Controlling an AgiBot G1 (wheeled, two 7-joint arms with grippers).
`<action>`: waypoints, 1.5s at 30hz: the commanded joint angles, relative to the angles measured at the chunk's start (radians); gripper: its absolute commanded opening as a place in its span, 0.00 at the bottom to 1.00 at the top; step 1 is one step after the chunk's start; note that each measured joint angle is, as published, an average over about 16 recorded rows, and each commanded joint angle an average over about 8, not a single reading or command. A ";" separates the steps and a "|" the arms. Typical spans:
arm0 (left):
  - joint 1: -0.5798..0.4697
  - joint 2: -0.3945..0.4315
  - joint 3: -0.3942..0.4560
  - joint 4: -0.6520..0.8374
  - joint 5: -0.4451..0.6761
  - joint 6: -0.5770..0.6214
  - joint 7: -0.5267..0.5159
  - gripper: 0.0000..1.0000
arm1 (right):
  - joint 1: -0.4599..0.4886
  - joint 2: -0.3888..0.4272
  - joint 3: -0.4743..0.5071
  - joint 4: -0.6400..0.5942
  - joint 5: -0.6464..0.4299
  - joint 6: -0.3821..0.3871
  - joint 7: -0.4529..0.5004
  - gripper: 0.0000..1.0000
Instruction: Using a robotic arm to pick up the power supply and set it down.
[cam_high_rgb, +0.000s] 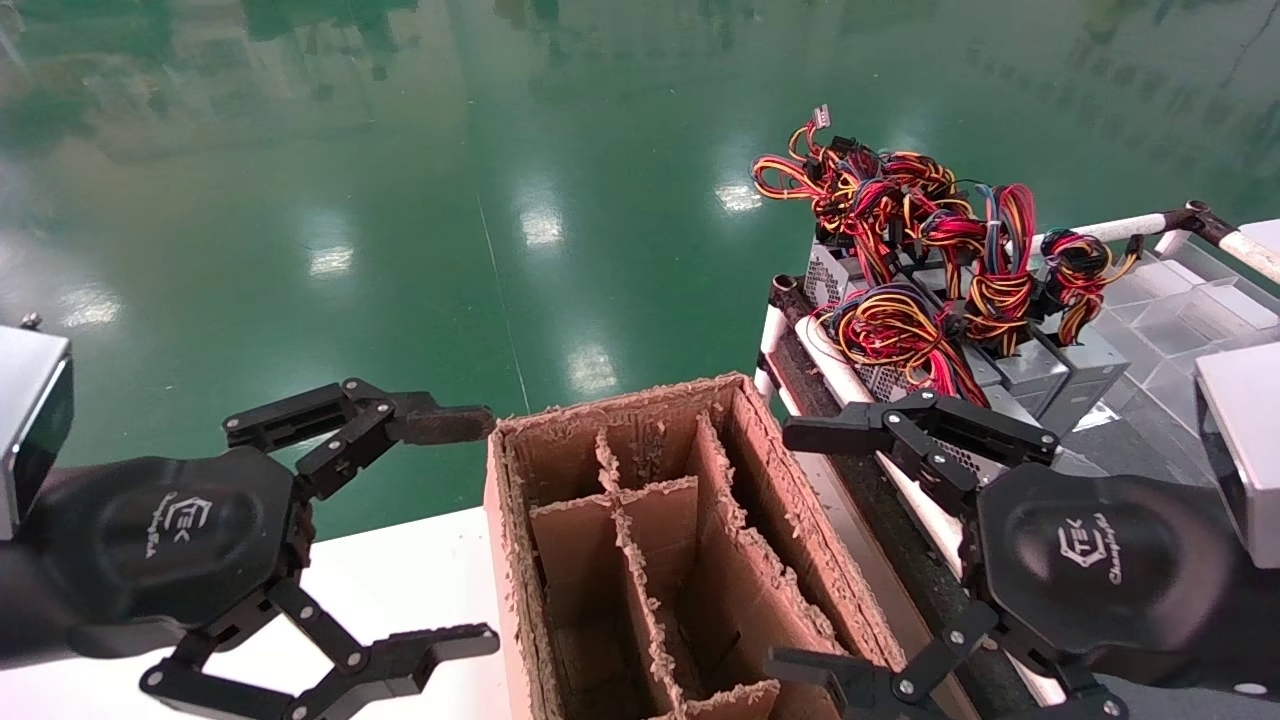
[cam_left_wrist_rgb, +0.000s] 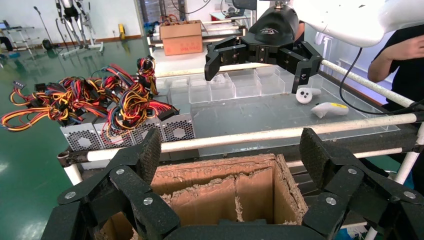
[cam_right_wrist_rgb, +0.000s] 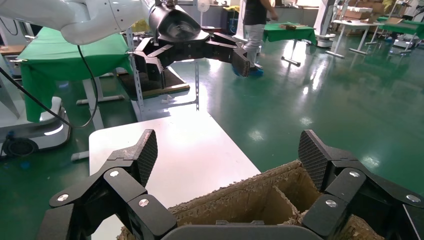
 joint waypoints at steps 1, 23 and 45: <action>0.000 0.000 0.000 0.000 0.000 0.000 0.000 1.00 | 0.000 0.000 0.000 0.000 0.000 0.000 0.000 1.00; 0.000 0.000 0.000 0.000 0.000 0.000 0.000 1.00 | 0.000 0.000 0.001 -0.001 -0.002 0.001 0.000 1.00; 0.000 0.000 0.000 0.000 0.000 0.000 0.000 1.00 | 0.000 0.000 0.001 -0.002 -0.002 0.001 0.000 1.00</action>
